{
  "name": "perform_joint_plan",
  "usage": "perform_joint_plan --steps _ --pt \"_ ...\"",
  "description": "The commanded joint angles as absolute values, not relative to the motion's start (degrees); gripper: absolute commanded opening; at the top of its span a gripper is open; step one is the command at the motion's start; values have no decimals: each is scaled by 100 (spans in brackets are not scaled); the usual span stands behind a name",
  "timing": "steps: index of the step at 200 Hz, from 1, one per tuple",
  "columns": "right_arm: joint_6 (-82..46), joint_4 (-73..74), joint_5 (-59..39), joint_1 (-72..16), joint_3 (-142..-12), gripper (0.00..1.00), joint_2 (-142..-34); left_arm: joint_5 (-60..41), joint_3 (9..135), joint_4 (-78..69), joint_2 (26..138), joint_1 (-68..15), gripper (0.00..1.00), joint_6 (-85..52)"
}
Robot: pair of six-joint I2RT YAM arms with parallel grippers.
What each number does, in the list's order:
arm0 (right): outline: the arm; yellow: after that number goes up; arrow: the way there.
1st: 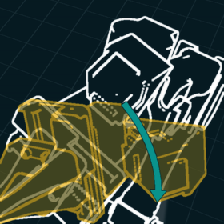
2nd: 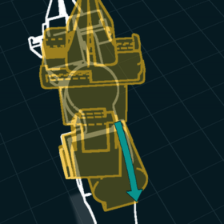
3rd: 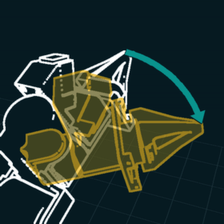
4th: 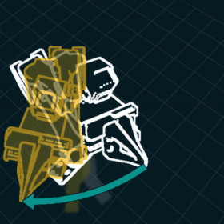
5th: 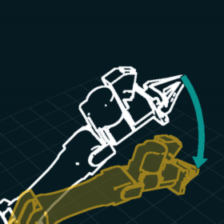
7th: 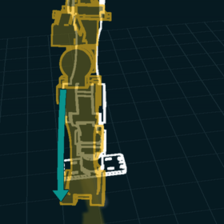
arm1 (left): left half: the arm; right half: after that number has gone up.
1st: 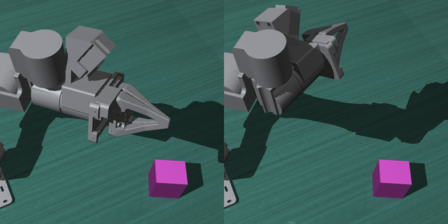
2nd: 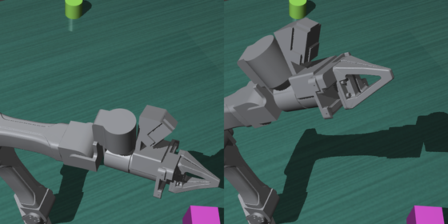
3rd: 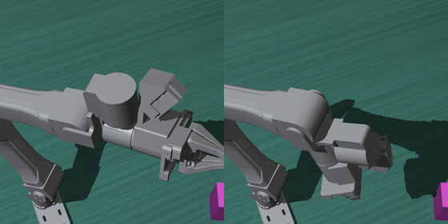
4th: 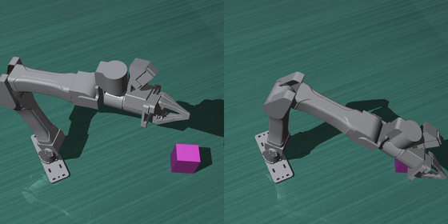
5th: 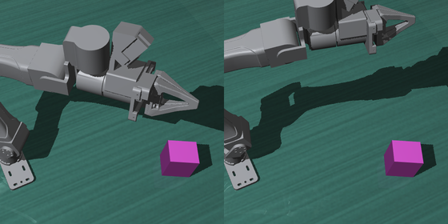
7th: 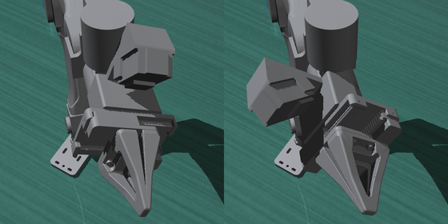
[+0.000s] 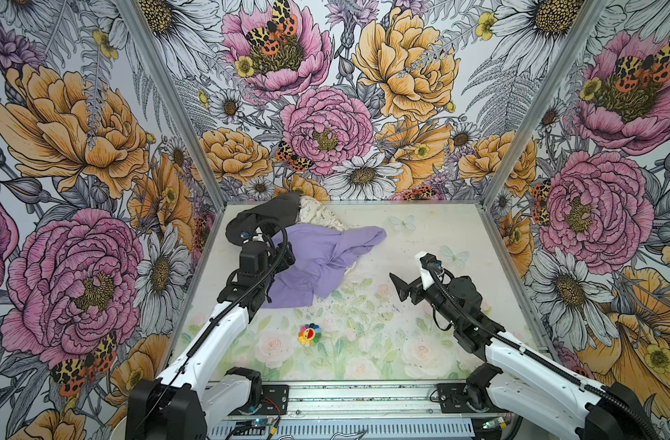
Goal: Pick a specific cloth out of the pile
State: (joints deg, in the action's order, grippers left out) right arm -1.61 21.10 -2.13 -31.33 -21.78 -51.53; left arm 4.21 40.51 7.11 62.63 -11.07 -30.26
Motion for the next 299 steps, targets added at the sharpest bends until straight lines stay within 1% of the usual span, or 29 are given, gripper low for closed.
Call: perform_joint_plan --steps 1,23,48,58,64,70,77,88,101,109,132,170,192,212,252,299 --pt "-127 2270 -191 -3155 -2119 99 -5177 -109 3987 182 6649 -980 78 -3407" --pt "-132 2272 -201 -3160 -2121 99 -5167 -254 4124 123 7071 -967 70 -3544" --pt "-129 2259 -208 -3155 -2114 99 -5123 -286 4246 114 7492 -977 66 -3623" --pt "-132 2251 -212 -3161 -2110 100 -5106 -318 4299 114 7643 -978 62 -3636" --pt "-125 2250 -211 -3156 -2112 99 -5097 -354 4329 114 7723 -988 57 -3639" --pt "-132 2250 -211 -3162 -2107 99 -5083 -392 4361 111 7780 -1002 51 -3639" --pt "-131 2251 -202 -3156 -2101 99 -5072 -404 4392 115 7825 -1016 46 -3630" --pt "-131 2250 -207 -3156 -2101 99 -5058 -351 4427 106 7832 -1053 35 -3627" --pt "-126 2241 -203 -3156 -2105 99 -5056 -276 4456 106 7775 -1100 18 -3613" --pt "-131 2241 -207 -3160 -2101 99 -5049 -227 4472 114 7706 -1122 11 -3601" --pt "-131 2237 -211 -3155 -2099 100 -5031 -27 4484 145 7415 -1178 0 -3591" --pt "-135 2227 -222 -3156 -2092 99 -5001 261 4827 259 6884 -1412 0 -3546" --pt "-135 2224 -215 -3155 -2096 99 -4974 534 5441 488 6844 -1756 0 -3267" --pt "-145 2221 -169 -3155 -2083 99 -4922 633 6157 653 7068 -2077 0 -3045" --pt "-164 2216 47 -3157 -2032 99 -4787 603 8206 1064 8172 -2778 0 -2550" --pt "-193 2215 780 -3150 -1882 100 -4403 156 10925 1361 10173 -3636 0 -2443"
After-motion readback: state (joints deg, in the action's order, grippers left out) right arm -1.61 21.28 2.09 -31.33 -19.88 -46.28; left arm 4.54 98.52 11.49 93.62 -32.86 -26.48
